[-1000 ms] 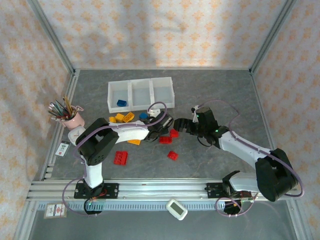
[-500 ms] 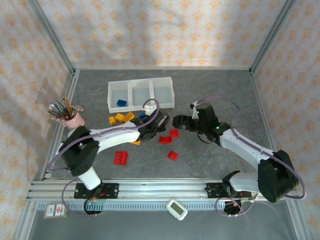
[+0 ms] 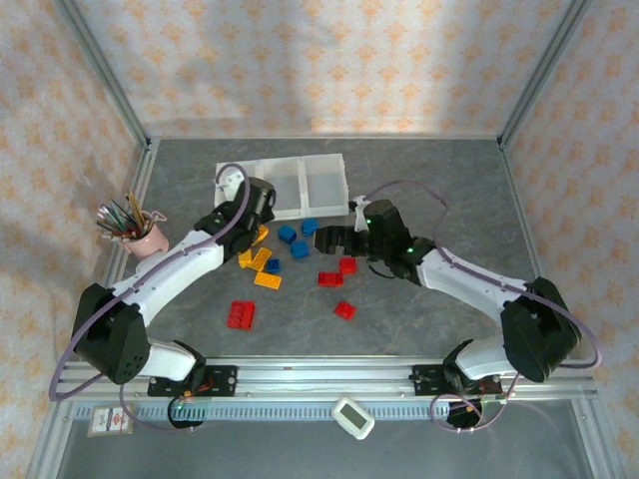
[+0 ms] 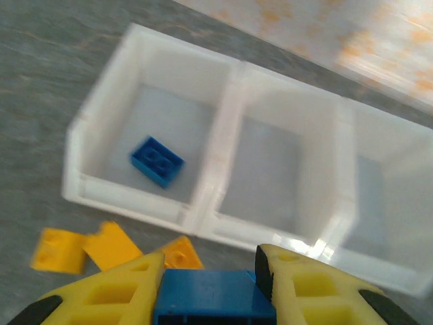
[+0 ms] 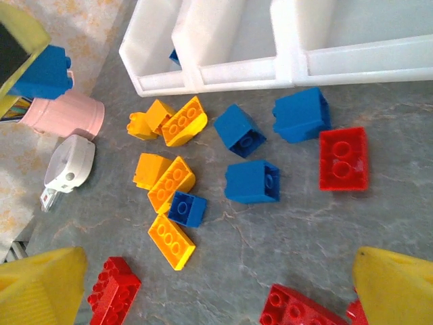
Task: Sort the legos into containers by color
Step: Place the lego in the container.
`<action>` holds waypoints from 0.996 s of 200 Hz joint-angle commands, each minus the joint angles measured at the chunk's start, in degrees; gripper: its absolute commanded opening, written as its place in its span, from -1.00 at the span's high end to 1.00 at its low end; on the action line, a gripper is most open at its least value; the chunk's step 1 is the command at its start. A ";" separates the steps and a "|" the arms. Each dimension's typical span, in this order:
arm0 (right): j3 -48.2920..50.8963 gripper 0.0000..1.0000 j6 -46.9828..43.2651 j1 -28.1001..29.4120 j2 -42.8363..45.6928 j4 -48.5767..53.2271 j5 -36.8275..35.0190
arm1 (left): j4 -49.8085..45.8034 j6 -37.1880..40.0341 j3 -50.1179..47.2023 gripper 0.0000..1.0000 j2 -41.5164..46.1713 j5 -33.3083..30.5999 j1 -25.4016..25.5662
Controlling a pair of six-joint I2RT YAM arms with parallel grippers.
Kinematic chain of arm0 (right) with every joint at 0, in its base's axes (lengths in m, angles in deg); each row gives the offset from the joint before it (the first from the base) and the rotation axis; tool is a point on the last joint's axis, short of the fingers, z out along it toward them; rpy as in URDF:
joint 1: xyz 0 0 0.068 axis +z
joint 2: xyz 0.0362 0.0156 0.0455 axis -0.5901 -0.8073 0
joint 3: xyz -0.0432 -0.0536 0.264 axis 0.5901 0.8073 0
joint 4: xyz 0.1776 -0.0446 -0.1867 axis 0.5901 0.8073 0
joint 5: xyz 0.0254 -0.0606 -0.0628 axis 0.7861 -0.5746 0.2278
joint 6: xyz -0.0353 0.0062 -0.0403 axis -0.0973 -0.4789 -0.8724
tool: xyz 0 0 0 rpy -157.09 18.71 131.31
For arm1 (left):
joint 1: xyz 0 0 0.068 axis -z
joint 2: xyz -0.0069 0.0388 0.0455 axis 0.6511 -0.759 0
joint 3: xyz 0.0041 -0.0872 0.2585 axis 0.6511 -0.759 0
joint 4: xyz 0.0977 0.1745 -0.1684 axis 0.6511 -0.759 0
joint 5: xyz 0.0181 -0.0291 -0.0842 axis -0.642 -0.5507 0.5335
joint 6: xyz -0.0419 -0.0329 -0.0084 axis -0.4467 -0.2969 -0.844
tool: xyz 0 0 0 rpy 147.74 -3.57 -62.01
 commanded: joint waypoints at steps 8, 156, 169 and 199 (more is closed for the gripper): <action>-2.25 -0.99 1.75 0.34 -2.13 -6.42 -2.45 | 4.11 7.41 2.29 0.62 -5.09 0.90 -6.50; -6.02 -0.99 -2.19 0.00 -4.46 -2.27 -5.44 | 6.02 14.31 19.80 -0.13 -26.32 7.48 -16.01; -5.77 -0.99 -2.14 -0.35 -4.24 -2.09 -5.13 | 4.81 14.45 19.25 -0.21 -25.01 8.28 -16.01; -4.53 -0.99 -2.09 -1.36 -2.65 -0.89 -5.49 | 4.37 12.42 14.63 -0.26 -19.37 13.18 -15.36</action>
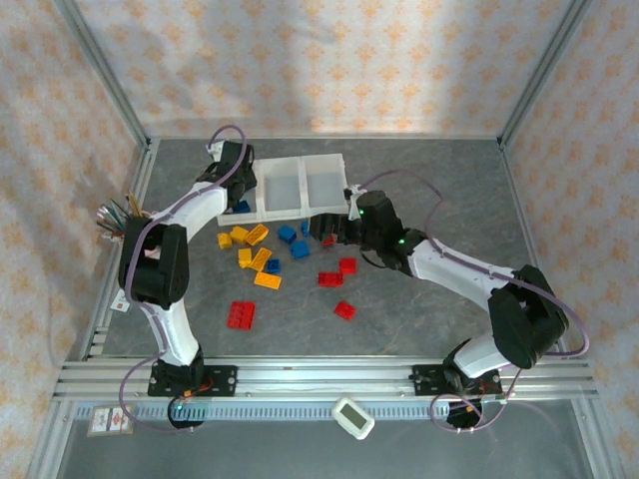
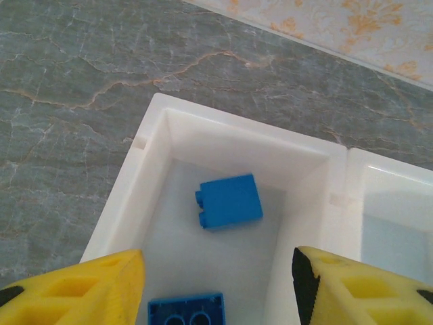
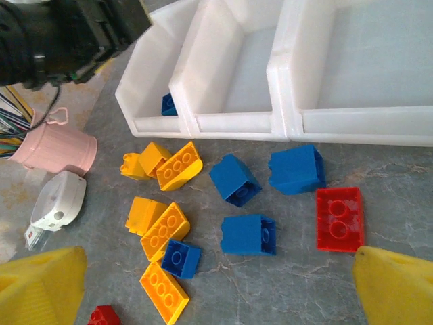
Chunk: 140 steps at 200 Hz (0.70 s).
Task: Sort the legos into containers by color
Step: Place the lego in the container, then pick up the lego from the center of the table.
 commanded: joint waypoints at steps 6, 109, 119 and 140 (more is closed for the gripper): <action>0.41 -0.99 -0.95 -1.16 2.09 1.60 -1.31 | -1.71 -1.47 -4.68 -0.27 7.94 5.34 0.98; 15.96 -1.00 0.98 -5.63 10.26 -1.64 1.21 | -5.02 -15.04 -20.41 -0.56 21.76 6.28 22.72; 16.55 -0.99 0.85 -6.07 10.27 -1.51 1.49 | -5.53 -16.83 -20.23 -0.60 20.93 5.50 25.22; 17.24 -1.00 0.24 -6.62 10.61 -1.25 1.46 | -4.97 -20.09 -20.35 -0.67 18.47 4.87 28.79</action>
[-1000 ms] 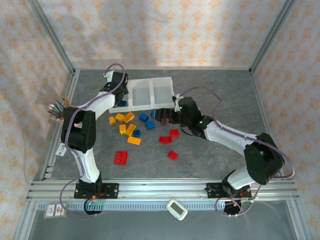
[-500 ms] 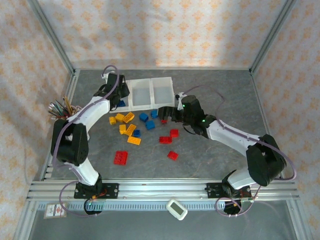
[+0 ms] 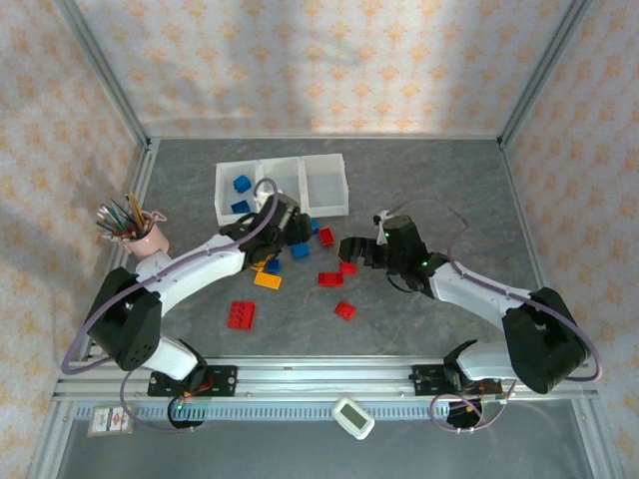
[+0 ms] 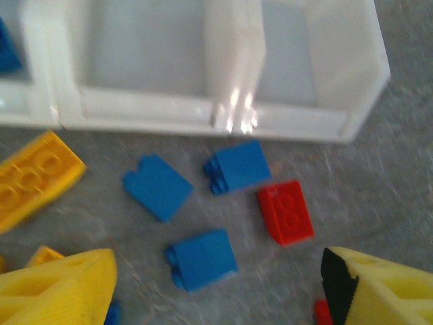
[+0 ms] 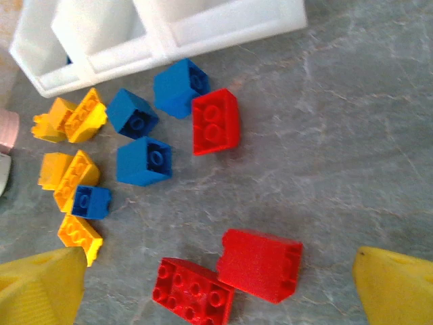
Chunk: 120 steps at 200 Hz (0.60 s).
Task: Sort the legos into containers by color
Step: Pick up the lego from the center of the table.
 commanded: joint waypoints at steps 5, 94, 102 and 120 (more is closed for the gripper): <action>0.71 -1.00 -0.36 -0.80 1.73 -1.96 0.57 | -0.49 -6.60 -0.30 -0.68 -2.92 -1.09 3.68; 0.94 -1.00 0.57 -4.54 -0.58 -4.48 4.60 | -3.53 -12.89 6.22 -0.74 -16.63 -8.35 6.24; 0.92 -1.00 0.40 -4.55 -0.65 -4.39 4.52 | -4.01 -13.31 6.40 -0.74 -17.03 -9.61 6.24; 0.98 -1.00 0.22 -4.59 -0.76 -4.26 4.52 | -4.16 -13.96 5.91 -0.73 -17.38 -11.95 6.24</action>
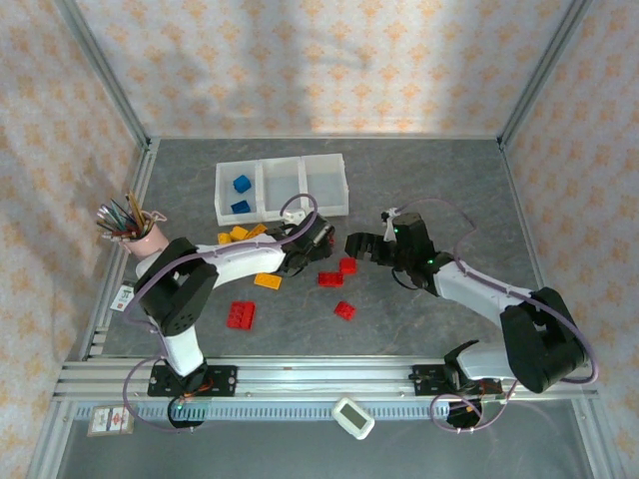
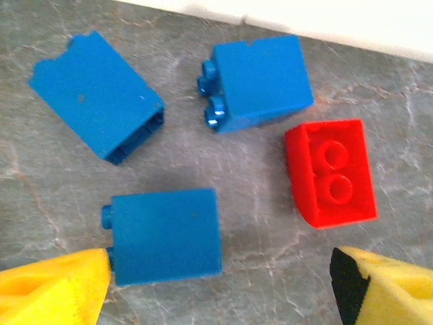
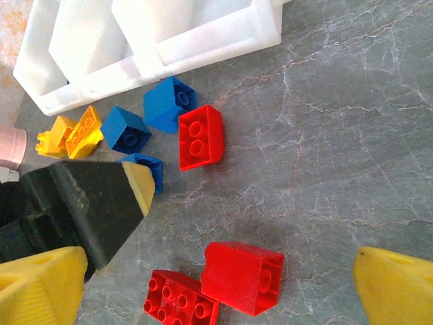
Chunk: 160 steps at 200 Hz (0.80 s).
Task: Sort the legos into containers by color
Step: Pick up the lego from the center of the table.
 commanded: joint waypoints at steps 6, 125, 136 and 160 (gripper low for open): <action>0.13 -1.00 0.17 -0.23 -0.50 -1.72 0.61 | -3.21 -2.63 1.36 -0.72 -0.97 -6.99 0.36; -0.94 -1.00 -0.18 -0.28 -2.41 -1.57 1.13 | -0.37 -0.72 3.13 -0.28 -6.80 -6.16 -1.57; -1.11 -1.00 -0.27 -0.28 -2.52 -1.45 1.41 | -0.33 -0.22 2.97 -0.20 -6.83 -6.24 -1.57; -1.53 -1.00 -0.42 -0.31 -2.43 -1.42 2.21 | -0.87 -0.21 2.13 0.00 -6.01 -7.26 -1.57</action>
